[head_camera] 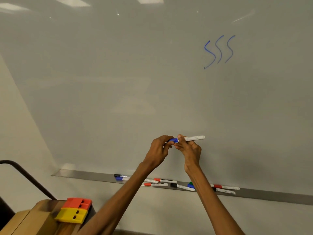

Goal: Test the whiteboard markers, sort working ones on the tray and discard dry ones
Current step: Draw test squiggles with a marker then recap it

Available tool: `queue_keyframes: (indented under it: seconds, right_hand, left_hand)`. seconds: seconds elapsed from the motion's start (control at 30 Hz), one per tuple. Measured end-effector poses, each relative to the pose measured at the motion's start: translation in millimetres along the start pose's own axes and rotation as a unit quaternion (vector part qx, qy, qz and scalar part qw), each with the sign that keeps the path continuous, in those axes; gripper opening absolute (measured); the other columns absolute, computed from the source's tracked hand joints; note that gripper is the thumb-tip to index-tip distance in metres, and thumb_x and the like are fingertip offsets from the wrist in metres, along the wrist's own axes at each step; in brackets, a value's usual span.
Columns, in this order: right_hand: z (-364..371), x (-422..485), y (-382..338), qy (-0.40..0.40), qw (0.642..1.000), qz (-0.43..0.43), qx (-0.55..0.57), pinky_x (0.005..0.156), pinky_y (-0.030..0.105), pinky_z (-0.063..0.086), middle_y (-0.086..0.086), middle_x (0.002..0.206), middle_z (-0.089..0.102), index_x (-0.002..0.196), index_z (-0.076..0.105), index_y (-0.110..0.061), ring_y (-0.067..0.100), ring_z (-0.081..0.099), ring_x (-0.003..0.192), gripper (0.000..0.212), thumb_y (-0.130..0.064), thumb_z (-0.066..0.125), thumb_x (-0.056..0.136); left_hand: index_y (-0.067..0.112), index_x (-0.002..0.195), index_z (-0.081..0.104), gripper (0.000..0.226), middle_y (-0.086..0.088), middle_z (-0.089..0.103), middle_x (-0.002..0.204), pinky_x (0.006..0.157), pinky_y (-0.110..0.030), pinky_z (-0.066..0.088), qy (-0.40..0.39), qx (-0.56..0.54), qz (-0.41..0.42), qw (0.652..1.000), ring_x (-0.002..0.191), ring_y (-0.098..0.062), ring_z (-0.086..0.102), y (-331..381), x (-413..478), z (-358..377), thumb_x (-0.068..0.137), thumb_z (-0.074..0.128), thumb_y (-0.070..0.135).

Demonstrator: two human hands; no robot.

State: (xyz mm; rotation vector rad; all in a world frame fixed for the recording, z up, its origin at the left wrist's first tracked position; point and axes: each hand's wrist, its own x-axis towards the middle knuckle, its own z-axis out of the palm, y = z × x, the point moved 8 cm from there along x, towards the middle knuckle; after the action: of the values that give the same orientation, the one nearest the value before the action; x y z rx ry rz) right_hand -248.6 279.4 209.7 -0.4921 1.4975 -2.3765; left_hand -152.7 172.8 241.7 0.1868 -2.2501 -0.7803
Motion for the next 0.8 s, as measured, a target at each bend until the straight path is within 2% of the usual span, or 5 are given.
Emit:
queue_keyframes:
  seconds: [0.13, 0.27, 0.43, 0.67, 0.8]
  right_hand:
    - [4, -3, 14, -0.046, 0.998, 0.029, -0.032, 0.062, 0.024, 0.058, 0.011, 0.083, 0.074, 0.092, 0.071, -0.011, 0.021, 0.073, 0.070, 0.014, -0.021, 0.073, 0.083]
    - [14, -10, 43, -0.076, 0.994, 0.068, -0.049, 0.066, 0.028, 0.059, 0.015, 0.090, 0.074, 0.100, 0.071, -0.005, 0.026, 0.074, 0.077, 0.024, -0.022, 0.074, 0.083]
    - [33, -16, 74, -0.119, 0.987, 0.106, -0.038, 0.070, 0.031, 0.060, 0.015, 0.096, 0.074, 0.104, 0.070, -0.005, 0.029, 0.073, 0.085, 0.025, -0.018, 0.074, 0.083]
    - [31, -8, 120, -0.090, 0.983, 0.153, -0.036, 0.069, 0.030, 0.059, 0.016, 0.098, 0.073, 0.110, 0.067, -0.001, 0.030, 0.073, 0.087, 0.032, -0.012, 0.076, 0.081]
    - [43, 0, 150, -0.103, 0.979, 0.143, -0.104, 0.065, 0.027, 0.058, 0.014, 0.092, 0.073, 0.099, 0.070, -0.007, 0.028, 0.072, 0.083, 0.020, -0.010, 0.076, 0.080]
  left_hand:
    - [0.011, 0.117, 0.065, 0.030, -0.004, 0.071, 0.104, 0.080, -0.019, 0.051, -0.037, 0.031, 0.004, 0.999, 0.086, -0.010, 0.064, -7, -13, -9, 0.099, 0.050, 0.029]
    - [0.012, 0.118, 0.066, 0.032, -0.003, 0.071, 0.107, 0.082, -0.023, 0.052, -0.064, 0.048, -0.023, 0.997, 0.092, -0.012, 0.064, -30, -31, -21, 0.098, 0.051, 0.033]
    - [0.015, 0.120, 0.063, 0.030, 0.001, 0.069, 0.111, 0.079, -0.010, 0.044, -0.074, 0.074, -0.046, 0.993, 0.091, -0.007, 0.060, -63, -48, -35, 0.098, 0.051, 0.032]
    - [0.023, 0.120, 0.064, 0.033, 0.005, 0.069, 0.108, 0.079, -0.027, 0.051, -0.112, 0.110, -0.069, 0.985, 0.088, -0.009, 0.060, -116, -62, -43, 0.098, 0.047, 0.041]
    - [0.024, 0.116, 0.065, 0.026, 0.007, 0.067, 0.108, 0.079, -0.028, 0.053, -0.116, 0.121, -0.095, 0.981, 0.089, -0.006, 0.059, -163, -73, -61, 0.097, 0.051, 0.036]
